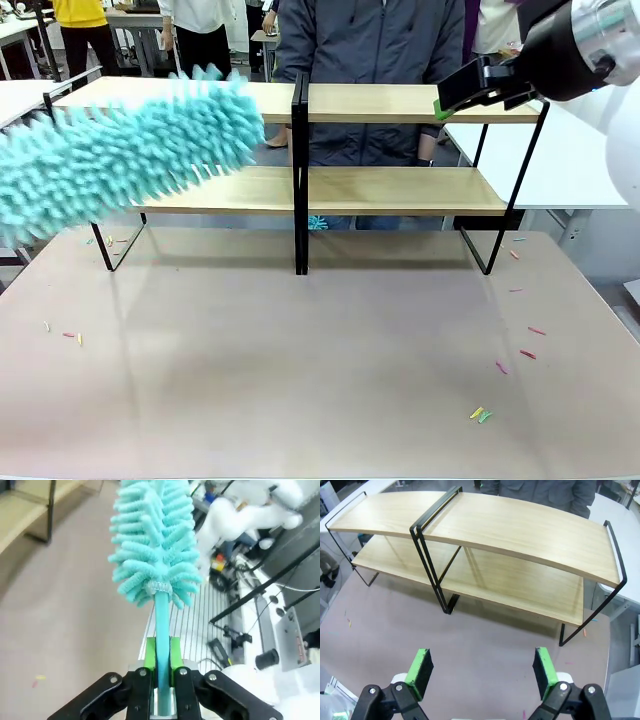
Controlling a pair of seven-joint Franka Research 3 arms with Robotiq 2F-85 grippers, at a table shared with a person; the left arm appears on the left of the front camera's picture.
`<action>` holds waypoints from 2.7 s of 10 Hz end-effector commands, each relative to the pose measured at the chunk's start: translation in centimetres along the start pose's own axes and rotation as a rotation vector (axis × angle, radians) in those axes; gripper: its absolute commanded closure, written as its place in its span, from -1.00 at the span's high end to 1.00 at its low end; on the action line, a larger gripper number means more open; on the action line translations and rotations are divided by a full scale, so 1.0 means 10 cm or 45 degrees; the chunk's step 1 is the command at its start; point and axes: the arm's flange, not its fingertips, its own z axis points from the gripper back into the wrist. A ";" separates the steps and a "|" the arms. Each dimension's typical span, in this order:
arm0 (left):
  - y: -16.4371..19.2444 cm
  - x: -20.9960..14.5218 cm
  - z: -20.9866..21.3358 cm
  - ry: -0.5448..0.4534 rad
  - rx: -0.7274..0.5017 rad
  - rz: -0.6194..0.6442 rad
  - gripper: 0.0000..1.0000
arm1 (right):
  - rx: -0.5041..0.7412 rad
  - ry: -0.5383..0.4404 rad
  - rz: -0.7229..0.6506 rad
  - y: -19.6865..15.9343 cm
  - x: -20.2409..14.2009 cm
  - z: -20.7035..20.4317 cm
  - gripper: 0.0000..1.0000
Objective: Clean the shelves.
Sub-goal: Clean another randomly selected level of the Shelf with the Duster, then place the Duster on the table.
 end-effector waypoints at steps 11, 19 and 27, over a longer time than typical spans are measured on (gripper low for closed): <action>0.31 -0.90 1.34 -0.834 0.346 0.547 -0.74 | 0.005 0.001 -0.003 0.00 0.01 0.00 1.00; 0.34 -0.40 0.77 -0.190 0.060 0.189 -0.74 | 0.063 0.037 0.058 -0.09 -0.16 0.14 1.00; 0.92 -0.39 -0.78 0.410 0.083 0.118 -0.74 | 0.399 0.684 -1.645 -2.19 -2.42 -0.45 1.00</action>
